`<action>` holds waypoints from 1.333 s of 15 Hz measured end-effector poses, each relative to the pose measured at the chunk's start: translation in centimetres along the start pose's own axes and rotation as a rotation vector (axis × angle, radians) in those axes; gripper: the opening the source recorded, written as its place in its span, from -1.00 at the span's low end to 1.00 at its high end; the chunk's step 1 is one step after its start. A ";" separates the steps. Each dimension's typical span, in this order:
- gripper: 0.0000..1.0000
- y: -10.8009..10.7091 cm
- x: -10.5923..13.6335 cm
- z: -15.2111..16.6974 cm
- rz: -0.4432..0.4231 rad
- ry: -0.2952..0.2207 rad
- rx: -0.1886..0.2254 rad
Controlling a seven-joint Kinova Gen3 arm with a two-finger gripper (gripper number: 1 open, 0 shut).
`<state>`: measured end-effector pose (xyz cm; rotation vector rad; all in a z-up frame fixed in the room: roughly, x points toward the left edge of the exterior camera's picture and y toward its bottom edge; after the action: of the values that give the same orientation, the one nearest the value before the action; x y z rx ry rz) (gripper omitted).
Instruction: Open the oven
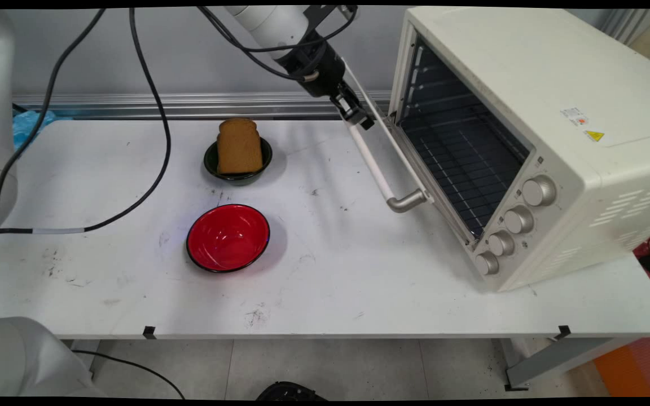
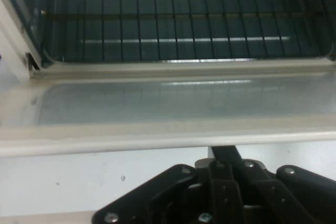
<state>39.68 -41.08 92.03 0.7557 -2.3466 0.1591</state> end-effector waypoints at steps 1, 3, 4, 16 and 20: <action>-1.00 0.0 -0.3 -0.1 0.000 -0.006 -0.001; -1.00 0.1 -1.0 -0.3 0.002 -0.017 -0.004; -1.00 0.1 -1.2 -0.4 0.002 -0.021 -0.005; -1.00 0.1 -6.4 -1.9 0.016 -0.085 -0.009; -1.00 -0.2 -8.4 -1.4 0.038 -0.087 0.004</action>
<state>45.77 -36.82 87.82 0.7331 -2.4445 0.1498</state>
